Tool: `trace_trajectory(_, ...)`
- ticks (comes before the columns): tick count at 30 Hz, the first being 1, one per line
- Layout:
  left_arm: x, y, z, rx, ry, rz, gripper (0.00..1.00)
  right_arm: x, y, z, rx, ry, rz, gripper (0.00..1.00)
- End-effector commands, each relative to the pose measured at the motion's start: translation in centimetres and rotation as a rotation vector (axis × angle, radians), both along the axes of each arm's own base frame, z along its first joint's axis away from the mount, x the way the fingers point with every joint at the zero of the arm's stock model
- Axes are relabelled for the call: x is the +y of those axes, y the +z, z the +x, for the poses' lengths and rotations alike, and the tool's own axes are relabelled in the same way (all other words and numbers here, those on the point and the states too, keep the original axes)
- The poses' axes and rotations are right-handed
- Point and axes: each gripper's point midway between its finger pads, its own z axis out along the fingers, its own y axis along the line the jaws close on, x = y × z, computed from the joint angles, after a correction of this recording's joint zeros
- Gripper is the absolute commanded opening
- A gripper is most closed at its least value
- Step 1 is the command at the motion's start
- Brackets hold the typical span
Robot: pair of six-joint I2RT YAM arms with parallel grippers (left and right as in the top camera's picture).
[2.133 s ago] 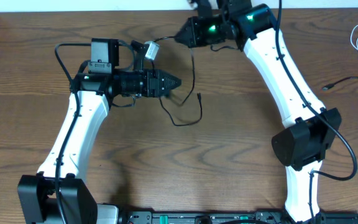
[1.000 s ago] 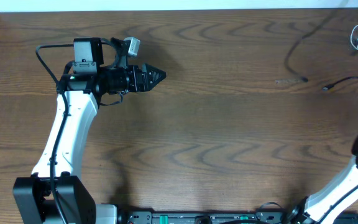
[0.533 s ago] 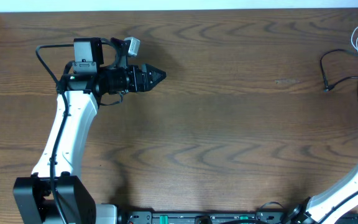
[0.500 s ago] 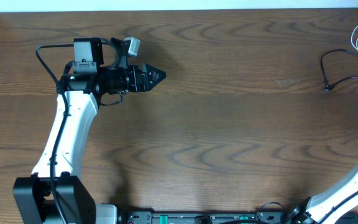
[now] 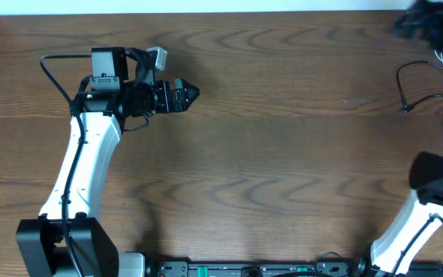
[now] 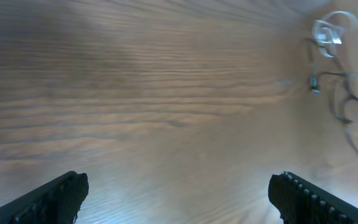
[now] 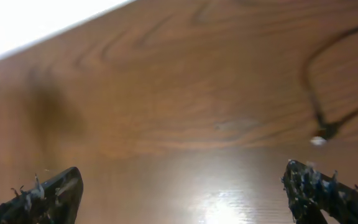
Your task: Untangle cables
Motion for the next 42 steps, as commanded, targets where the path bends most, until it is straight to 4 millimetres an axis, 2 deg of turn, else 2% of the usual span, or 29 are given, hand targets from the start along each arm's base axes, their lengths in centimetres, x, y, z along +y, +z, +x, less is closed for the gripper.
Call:
trace_trajectory(1,1.7,0.1,0.5,-0.024,0.067,0.093,0.98,2.3,1.8,-1.2,-0.036,0.076,-0.105,0.99)
trace_trajectory(5,1.9,0.0,0.6,-0.024,0.073,0.102,0.98,5.3,4.2,-3.2,-0.075,0.131,-0.149,0.99)
trace_trajectory(10,1.9,0.0,0.6,-0.024,0.073,0.102,0.98,8.0,8.1,-7.7,-0.140,0.179,-0.148,0.99)
trace_trajectory(14,1.9,0.0,0.6,-0.024,0.073,0.102,0.98,8.8,11.0,-10.1,-0.224,0.193,-0.159,0.99)
trace_trajectory(15,1.9,0.0,0.6,-0.024,0.073,0.102,0.98,8.8,12.3,-11.3,-0.263,0.191,-0.164,0.99)
trace_trajectory(27,1.9,0.0,0.6,-0.024,0.073,0.102,0.99,8.9,17.5,-17.3,-0.456,0.218,-0.226,0.99)
trace_trajectory(31,1.9,0.0,0.6,-0.024,0.073,0.102,0.99,8.9,18.2,-17.9,-0.489,0.215,-0.248,0.99)
trace_trajectory(37,1.9,0.0,0.6,-0.024,0.073,0.102,0.99,11.2,21.2,-17.5,-0.668,0.287,-0.348,0.99)
trace_trajectory(39,1.9,0.0,0.6,-0.024,0.073,0.102,0.99,11.6,21.4,-17.2,-0.703,0.297,-0.363,0.99)
trace_trajectory(42,1.9,0.0,0.6,-0.024,0.073,0.102,0.99,11.4,20.6,-16.3,-0.738,0.275,-0.368,0.99)
